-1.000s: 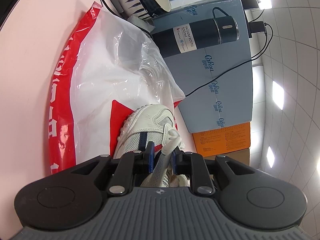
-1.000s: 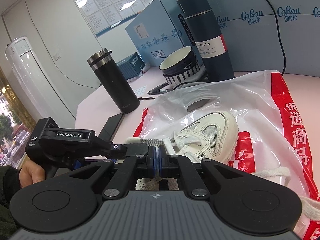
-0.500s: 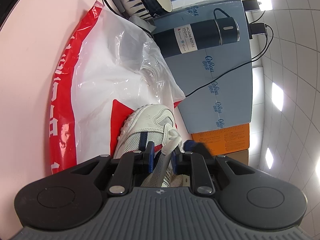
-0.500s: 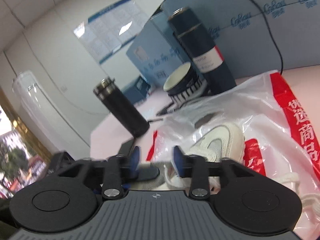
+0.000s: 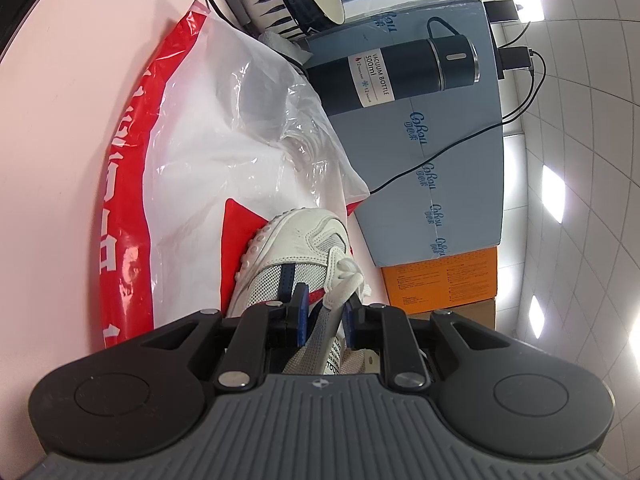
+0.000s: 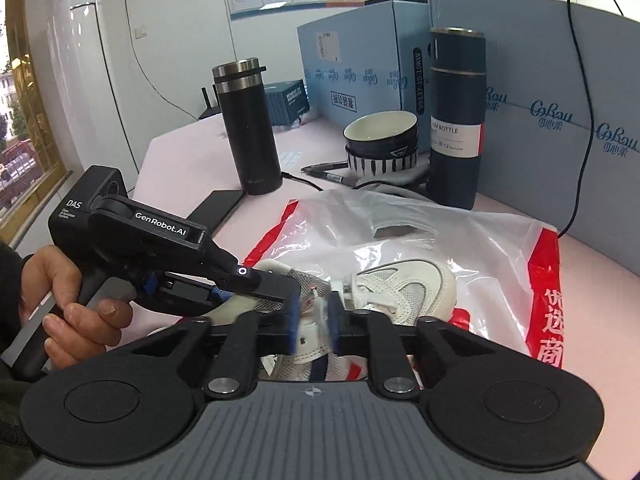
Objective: Lace up shoes with both hands
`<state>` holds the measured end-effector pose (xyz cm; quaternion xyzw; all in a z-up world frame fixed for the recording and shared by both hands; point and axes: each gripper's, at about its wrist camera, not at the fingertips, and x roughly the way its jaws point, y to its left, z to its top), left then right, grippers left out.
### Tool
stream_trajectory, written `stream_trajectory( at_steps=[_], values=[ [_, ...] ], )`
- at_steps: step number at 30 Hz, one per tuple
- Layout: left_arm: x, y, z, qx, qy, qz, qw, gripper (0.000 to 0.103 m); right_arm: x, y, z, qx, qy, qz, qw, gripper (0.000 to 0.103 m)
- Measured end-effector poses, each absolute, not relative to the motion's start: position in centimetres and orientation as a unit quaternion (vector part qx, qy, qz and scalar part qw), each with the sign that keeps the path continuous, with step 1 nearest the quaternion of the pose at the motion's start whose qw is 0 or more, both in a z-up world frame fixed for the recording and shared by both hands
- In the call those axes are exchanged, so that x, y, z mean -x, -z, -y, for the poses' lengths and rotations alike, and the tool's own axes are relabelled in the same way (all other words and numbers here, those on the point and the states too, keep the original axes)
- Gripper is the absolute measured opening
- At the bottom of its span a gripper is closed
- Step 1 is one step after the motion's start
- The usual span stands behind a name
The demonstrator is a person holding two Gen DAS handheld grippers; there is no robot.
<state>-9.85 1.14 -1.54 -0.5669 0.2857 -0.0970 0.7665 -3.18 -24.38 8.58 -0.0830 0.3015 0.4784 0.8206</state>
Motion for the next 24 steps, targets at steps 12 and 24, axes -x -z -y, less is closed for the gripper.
stream_trajectory(
  at_steps=[12,24],
  values=[
    [9.8,1.6,-1.1,0.571,0.096,-0.284,0.764,0.016,2.1,-7.5,23.5,0.048,-0.459,-0.312,0.83,0.003],
    [10.0,1.7,-1.1,0.574,0.095,-0.283,0.762,0.016,1.0,-11.9,25.5,0.066,-0.476,-0.295,0.826,0.026]
  ],
)
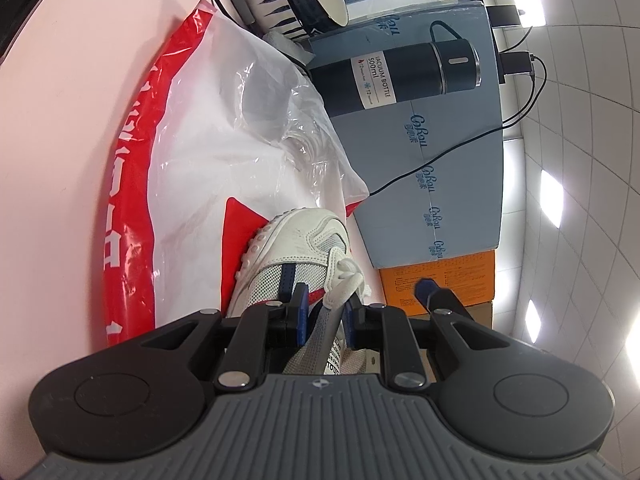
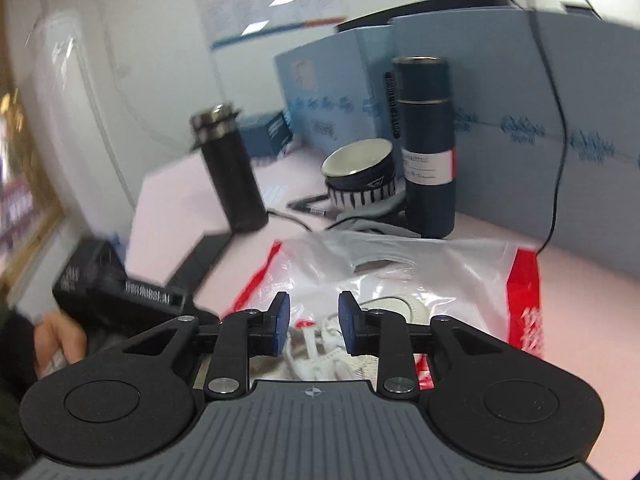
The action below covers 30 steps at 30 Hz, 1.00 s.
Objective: Lace up shoes with both hands
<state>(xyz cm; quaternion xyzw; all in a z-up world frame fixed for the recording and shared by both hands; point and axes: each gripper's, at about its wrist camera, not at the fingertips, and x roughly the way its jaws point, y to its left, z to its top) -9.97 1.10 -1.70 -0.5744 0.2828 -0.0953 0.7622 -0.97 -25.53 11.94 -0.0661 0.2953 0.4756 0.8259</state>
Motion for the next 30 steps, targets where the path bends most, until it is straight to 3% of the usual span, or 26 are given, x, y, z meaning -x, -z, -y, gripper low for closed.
stream_trajectory(
  at_steps=[3,11,13,15,17,30],
  values=[
    [10.0,1.7,-1.1,0.575,0.095,-0.283,0.762,0.016,1.9,-12.3,24.0,0.168,-0.495,-0.293,0.801,0.024],
    [9.9,1.5,-1.1,0.57,0.095,-0.283,0.765,0.016,1.5,-11.7,20.7,0.254,-0.534,-0.332,0.735,0.024],
    [9.9,1.5,-1.1,0.569,0.096,-0.284,0.766,0.016,1.3,-11.4,20.5,0.255,-0.535,-0.342,0.729,0.02],
    [9.8,1.4,-1.1,0.565,0.096,-0.285,0.768,0.016,1.0,-11.0,20.2,0.256,-0.536,-0.351,0.724,0.006],
    [9.7,1.2,-1.1,0.56,0.097,-0.287,0.771,0.016,0.7,-10.7,19.9,0.257,-0.536,-0.36,0.719,0.004],
    [9.8,1.7,-1.4,0.573,0.103,-0.284,0.762,0.016,1.6,-10.1,21.3,0.168,-0.511,-0.346,0.769,0.002]
  ],
)
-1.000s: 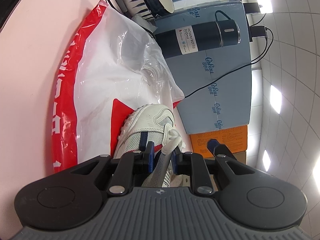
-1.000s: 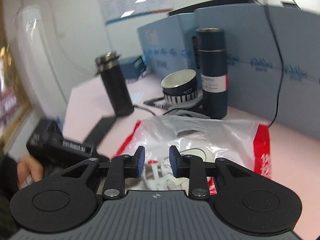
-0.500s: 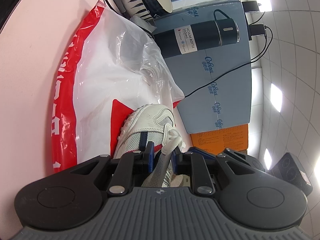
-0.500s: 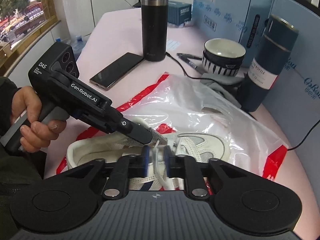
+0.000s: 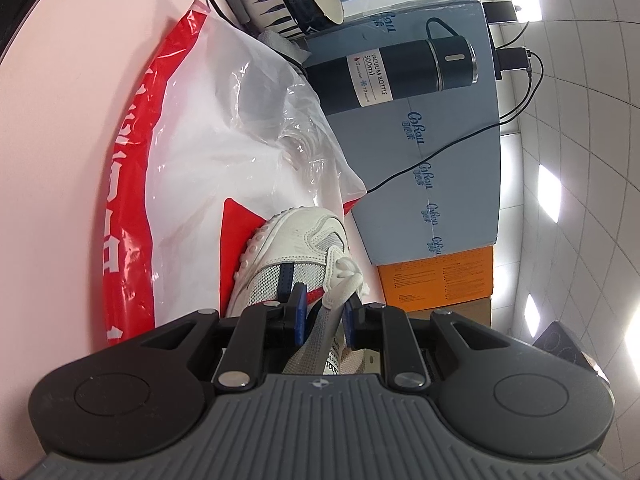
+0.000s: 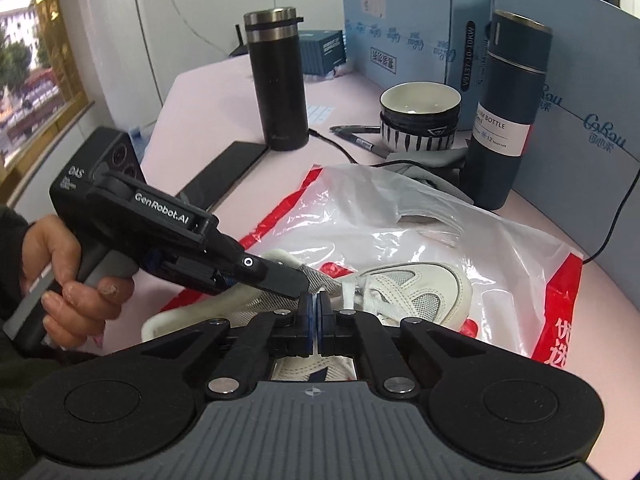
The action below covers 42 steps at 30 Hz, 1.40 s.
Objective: Lace up shoes with both hands
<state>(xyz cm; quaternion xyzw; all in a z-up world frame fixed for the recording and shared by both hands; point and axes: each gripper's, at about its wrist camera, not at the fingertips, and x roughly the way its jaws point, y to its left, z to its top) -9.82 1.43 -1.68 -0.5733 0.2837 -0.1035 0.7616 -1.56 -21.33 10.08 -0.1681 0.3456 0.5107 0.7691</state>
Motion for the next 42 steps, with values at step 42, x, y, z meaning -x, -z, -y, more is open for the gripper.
stream_trajectory(
  at_steps=[42],
  values=[
    [10.5,2.0,-1.6,0.589,0.1,-0.278,0.752,0.021,1.4,-8.3,21.9,0.061,-0.463,-0.319,0.825,0.005]
  ],
)
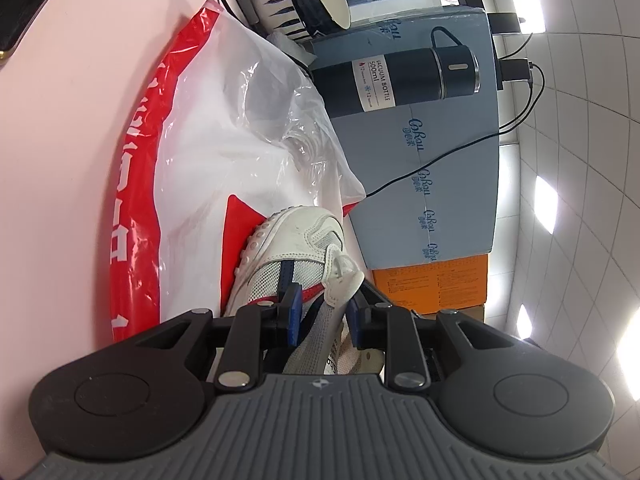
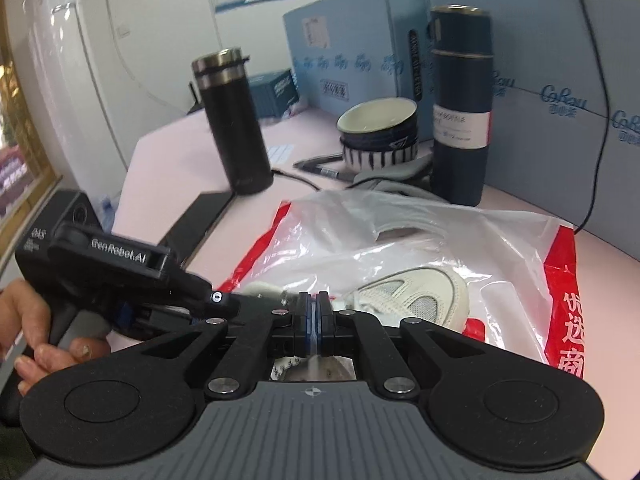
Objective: Lace up shoes with both hands
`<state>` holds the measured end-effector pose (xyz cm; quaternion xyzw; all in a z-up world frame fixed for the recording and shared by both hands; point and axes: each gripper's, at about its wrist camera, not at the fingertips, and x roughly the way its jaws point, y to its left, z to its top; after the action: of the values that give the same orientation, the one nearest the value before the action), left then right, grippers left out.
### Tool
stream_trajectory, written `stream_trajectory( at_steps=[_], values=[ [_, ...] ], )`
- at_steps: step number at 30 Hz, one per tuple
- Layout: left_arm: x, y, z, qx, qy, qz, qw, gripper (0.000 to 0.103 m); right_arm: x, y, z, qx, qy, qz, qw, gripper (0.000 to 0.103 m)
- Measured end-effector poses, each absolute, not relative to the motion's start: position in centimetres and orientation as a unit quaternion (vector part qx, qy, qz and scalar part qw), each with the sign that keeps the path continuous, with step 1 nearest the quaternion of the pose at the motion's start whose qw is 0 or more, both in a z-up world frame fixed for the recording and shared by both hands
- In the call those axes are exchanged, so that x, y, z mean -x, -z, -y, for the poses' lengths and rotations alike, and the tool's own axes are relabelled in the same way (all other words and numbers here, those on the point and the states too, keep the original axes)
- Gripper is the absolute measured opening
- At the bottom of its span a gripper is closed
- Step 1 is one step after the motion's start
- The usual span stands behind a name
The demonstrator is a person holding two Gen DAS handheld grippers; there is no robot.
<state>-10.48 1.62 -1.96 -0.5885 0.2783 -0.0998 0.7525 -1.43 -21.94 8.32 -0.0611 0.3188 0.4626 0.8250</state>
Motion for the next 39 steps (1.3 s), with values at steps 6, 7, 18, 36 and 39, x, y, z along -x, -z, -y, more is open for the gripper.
stream_trajectory(
  at_steps=[6,7,18,36,39],
  values=[
    [10.3,0.3,-1.1,0.534,0.102,-0.288,0.789,0.024,1.5,-10.0,24.7,0.01,-0.442,-0.293,0.848,0.041],
    [10.3,-0.3,-0.8,0.512,0.106,-0.287,0.803,0.028,1.4,-10.2,25.4,-0.002,-0.434,-0.293,0.852,0.044],
    [10.9,-5.3,2.8,0.305,0.172,-0.284,0.893,0.076,1.2,-9.9,28.2,-0.066,-0.4,-0.302,0.863,0.064],
    [7.2,-4.8,2.4,0.378,0.075,-0.294,0.875,0.046,8.4,-8.7,23.1,0.08,-0.486,-0.256,0.832,0.066],
    [7.1,-4.6,3.0,0.363,0.073,-0.3,0.879,0.044,8.5,-8.6,23.4,0.064,-0.488,-0.256,0.832,0.071]
  ],
)
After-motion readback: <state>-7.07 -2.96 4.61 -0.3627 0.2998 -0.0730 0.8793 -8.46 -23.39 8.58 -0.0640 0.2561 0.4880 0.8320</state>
